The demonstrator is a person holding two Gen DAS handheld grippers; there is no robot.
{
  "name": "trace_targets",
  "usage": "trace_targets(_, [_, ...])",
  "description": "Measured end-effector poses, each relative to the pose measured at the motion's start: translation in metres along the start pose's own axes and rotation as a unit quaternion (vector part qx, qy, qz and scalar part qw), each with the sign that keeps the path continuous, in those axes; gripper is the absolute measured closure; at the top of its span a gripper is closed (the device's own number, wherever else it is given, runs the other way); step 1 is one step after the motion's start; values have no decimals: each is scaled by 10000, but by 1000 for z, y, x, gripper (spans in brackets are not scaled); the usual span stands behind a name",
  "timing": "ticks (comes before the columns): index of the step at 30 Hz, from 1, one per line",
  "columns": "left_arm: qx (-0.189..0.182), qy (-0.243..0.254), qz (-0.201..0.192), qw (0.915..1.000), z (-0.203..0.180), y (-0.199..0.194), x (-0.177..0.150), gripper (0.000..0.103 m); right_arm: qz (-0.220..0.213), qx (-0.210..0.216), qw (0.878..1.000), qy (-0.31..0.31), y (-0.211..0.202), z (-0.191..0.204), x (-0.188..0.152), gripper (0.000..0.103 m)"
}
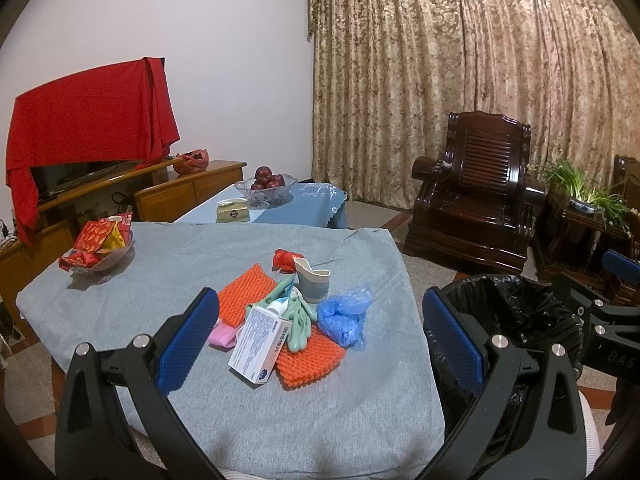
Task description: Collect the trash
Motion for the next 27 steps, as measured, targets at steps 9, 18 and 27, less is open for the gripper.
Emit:
trace_targets(9, [5, 5, 9, 10000, 1, 1, -2, 5, 15, 8, 10000, -3, 3, 7, 1, 6])
trace_targets(18, [23, -10, 63, 10000, 6, 7, -12, 5, 43, 16, 10000, 7, 7, 13, -3, 6])
trace_targets(27, [54, -66, 129, 9999, 16, 17, -13, 5, 73, 100, 9999, -24, 28, 18, -21, 6])
Point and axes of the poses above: each gripper's, at about its wrist camera, not at the fingertips, and y roughly the way its jaws point, z to its left, x to its top, the point moved 2 cm from there along y, roughly the way its jaws point, and after that the axes turned 1 degree about z, right-handed, at the moved point
